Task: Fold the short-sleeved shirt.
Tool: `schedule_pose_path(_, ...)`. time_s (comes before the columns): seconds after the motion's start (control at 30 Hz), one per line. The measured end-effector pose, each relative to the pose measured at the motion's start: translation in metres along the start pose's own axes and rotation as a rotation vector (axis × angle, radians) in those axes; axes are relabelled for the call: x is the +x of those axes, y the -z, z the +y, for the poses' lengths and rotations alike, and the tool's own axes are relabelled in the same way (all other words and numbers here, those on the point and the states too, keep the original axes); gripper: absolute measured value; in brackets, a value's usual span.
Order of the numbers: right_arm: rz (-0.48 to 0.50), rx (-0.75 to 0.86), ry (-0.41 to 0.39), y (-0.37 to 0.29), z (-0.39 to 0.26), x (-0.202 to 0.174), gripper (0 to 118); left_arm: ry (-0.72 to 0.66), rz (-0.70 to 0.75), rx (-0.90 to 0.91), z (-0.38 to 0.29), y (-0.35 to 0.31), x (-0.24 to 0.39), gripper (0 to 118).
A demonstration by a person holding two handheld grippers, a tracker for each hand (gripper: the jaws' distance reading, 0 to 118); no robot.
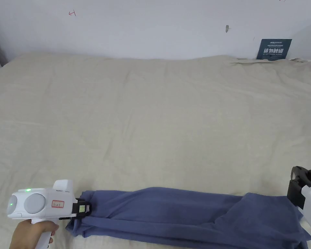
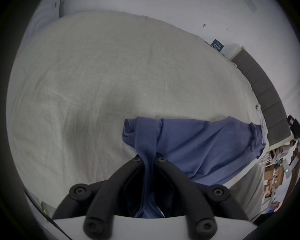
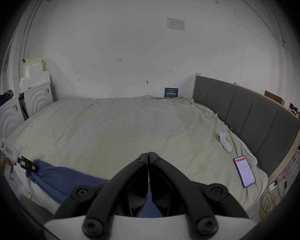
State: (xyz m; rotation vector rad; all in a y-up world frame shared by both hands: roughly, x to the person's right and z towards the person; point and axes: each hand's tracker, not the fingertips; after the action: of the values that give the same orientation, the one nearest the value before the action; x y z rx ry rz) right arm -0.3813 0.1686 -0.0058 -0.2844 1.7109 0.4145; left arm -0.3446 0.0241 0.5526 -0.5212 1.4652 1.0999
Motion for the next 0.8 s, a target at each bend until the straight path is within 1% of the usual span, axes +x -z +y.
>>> schedule_pose_path(0.1,-0.001,-0.002,0.002,0.001,0.000,0.003,0,0.019,0.014,0.020,0.005,-0.015,0.008,2)
schedule_pose_path(0.27,-0.003,0.012,0.009,-0.001,0.004,0.006,0,-0.036,0.001,0.061,0.020,-0.058,0.000,2)
schedule_pose_path(0.37,-0.003,0.018,0.009,-0.002,0.005,0.006,0,-0.014,0.089,0.075,0.022,-0.081,-0.004,2)
schedule_pose_path(0.47,0.001,0.019,0.009,-0.001,0.004,0.007,0,-0.074,0.129,0.066,0.022,-0.099,-0.021,2)
schedule_pose_path(0.57,0.005,0.012,0.007,0.000,0.001,0.007,0,-0.100,0.185,0.062,0.019,-0.111,-0.025,2)
schedule_pose_path(0.63,0.007,0.008,0.010,-0.001,0.000,0.007,0,-0.102,0.185,0.057,0.019,-0.115,-0.021,2)
schedule_pose_path(0.7,0.010,0.008,0.008,-0.002,0.000,0.007,0,-0.093,0.192,0.054,0.020,-0.117,-0.003,2)
schedule_pose_path(0.77,0.010,0.010,0.006,-0.003,0.000,0.008,0,-0.062,0.159,0.053,0.024,-0.117,0.015,2)
schedule_pose_path(0.8,0.011,0.012,0.008,-0.004,0.001,0.009,0,-0.049,0.117,0.052,0.026,-0.117,0.028,2)
